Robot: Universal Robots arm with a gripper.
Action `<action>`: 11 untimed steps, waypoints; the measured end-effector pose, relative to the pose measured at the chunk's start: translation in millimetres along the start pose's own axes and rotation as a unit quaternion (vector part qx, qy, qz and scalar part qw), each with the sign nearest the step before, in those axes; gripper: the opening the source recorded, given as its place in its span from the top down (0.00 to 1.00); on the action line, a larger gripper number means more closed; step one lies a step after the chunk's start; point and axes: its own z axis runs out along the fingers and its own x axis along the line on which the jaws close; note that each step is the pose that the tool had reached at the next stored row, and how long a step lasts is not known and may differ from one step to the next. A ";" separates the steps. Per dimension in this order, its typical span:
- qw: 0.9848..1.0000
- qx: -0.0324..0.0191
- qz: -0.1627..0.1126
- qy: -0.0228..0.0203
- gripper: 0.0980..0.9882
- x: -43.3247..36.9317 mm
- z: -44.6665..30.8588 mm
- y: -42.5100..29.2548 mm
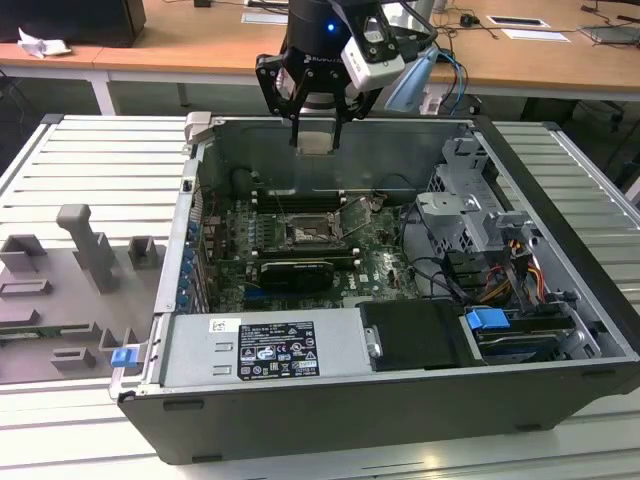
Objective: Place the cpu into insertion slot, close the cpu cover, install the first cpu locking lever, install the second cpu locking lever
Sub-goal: 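Place the cpu into insertion slot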
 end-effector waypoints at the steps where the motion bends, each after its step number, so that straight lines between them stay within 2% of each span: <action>1: 1.000 0.000 0.003 0.000 0.52 0.0 0.1 0.0; 11: 1.000 0.000 0.022 -0.002 0.52 0.0 1.0 -0.1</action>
